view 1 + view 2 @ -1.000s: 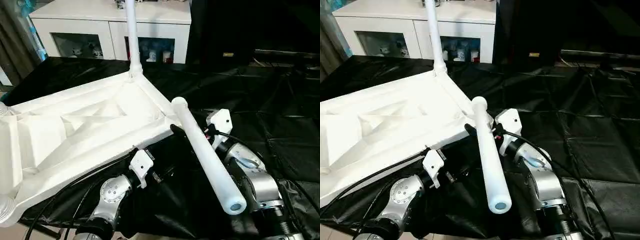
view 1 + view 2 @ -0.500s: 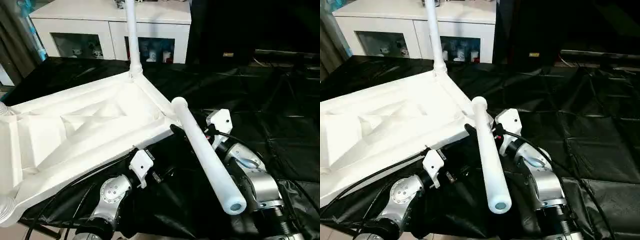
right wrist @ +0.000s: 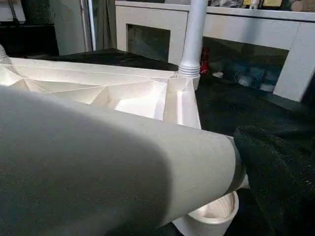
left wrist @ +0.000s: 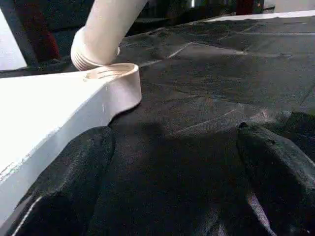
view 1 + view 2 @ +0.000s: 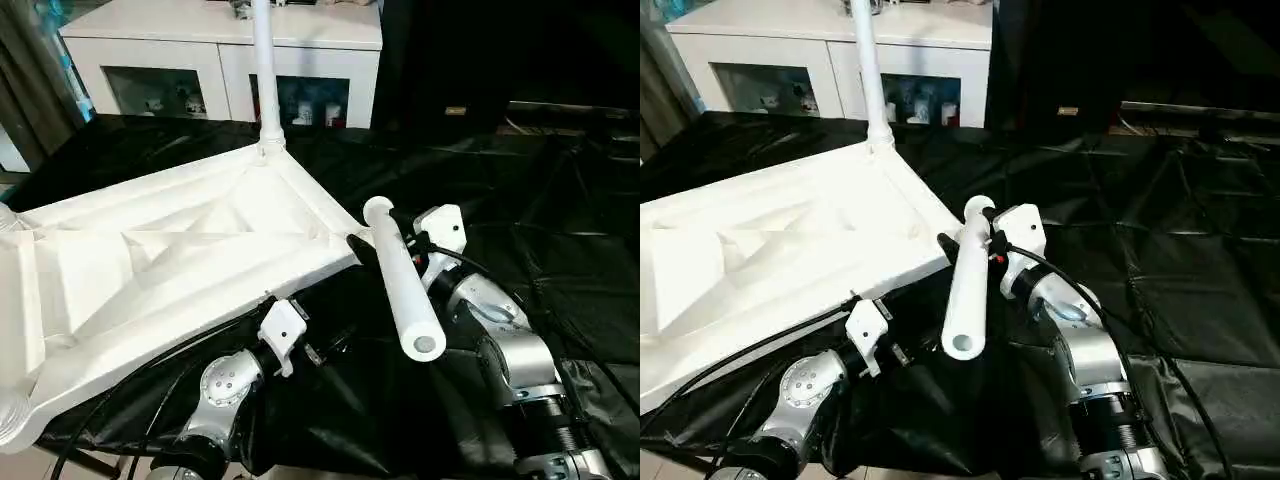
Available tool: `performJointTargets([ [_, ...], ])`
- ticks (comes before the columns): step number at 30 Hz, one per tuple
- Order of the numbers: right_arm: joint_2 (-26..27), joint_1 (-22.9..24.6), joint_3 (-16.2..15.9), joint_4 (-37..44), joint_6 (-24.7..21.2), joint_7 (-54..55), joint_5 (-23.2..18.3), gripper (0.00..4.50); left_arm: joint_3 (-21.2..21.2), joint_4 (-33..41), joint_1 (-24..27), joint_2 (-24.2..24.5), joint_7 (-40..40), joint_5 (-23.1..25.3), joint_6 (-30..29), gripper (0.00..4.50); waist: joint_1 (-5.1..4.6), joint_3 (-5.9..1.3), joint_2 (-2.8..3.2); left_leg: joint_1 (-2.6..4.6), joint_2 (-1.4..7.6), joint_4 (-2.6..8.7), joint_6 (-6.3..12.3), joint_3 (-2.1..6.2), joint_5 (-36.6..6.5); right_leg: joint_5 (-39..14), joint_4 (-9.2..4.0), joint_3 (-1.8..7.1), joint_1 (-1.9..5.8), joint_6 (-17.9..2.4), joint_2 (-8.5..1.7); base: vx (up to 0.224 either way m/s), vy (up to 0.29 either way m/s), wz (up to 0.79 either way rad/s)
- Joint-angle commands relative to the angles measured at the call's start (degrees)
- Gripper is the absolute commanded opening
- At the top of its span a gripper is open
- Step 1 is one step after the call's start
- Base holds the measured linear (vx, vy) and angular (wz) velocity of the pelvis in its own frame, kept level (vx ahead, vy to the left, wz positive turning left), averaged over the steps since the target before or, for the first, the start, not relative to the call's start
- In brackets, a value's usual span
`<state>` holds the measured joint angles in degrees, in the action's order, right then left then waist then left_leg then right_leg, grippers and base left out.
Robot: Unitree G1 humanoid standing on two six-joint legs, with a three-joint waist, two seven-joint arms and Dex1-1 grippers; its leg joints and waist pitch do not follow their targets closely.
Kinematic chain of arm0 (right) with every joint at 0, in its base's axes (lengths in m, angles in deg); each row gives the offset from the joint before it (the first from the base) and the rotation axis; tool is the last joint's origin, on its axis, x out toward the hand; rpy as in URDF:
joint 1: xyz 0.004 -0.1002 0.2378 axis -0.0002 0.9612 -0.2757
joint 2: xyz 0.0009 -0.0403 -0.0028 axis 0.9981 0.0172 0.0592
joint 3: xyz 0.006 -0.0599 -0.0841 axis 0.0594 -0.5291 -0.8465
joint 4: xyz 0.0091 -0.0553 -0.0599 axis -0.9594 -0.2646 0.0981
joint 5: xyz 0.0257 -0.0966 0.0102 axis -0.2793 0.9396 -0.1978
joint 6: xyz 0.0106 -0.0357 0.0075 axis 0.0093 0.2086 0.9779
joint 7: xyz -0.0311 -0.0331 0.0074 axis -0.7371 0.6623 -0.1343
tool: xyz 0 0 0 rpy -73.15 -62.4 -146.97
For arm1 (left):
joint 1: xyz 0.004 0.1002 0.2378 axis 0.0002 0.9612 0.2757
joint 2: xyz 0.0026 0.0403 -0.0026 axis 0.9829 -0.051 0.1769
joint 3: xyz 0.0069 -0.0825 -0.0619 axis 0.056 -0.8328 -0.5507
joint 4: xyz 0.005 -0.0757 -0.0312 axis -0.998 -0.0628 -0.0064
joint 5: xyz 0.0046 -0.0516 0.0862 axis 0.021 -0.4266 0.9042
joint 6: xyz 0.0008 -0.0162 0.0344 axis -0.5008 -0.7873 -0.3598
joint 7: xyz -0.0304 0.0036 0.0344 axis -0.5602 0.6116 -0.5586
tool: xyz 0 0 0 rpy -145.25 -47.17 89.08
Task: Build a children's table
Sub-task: Insert table leg to table base
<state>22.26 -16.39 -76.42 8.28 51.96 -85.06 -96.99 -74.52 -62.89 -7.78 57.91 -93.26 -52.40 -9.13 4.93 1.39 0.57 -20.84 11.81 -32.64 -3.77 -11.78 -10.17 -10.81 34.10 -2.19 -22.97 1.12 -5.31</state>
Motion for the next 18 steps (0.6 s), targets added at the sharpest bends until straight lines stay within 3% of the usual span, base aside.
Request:
performJointTargets([
  [1,-0.05,-0.1,0.52,0.3,-0.35,0.2,0.2,4.5,-6.58,23.87,-17.75,9.99,-1.86,-11.58,-37.67,4.47,0.02,-2.69,-0.87,0.63,1.45,3.38,2.27,0.9,-14.13,-8.37,-3.76,1.72,2.24,-9.51,-2.45,0.0,0.0,0.0],
  [18,-0.24,-1.26,1.28,-1.13,-0.66,1.96,0.64,4.5,-6.48,23.99,-17.67,9.97,-1.89,-11.37,-37.7,4.47,0.01,-2.67,-0.83,0.64,1.47,3.41,2.3,0.91,-14.22,-8.45,-3.78,1.72,2.21,-9.58,-2.45,0.0,0.0,0.0],
])
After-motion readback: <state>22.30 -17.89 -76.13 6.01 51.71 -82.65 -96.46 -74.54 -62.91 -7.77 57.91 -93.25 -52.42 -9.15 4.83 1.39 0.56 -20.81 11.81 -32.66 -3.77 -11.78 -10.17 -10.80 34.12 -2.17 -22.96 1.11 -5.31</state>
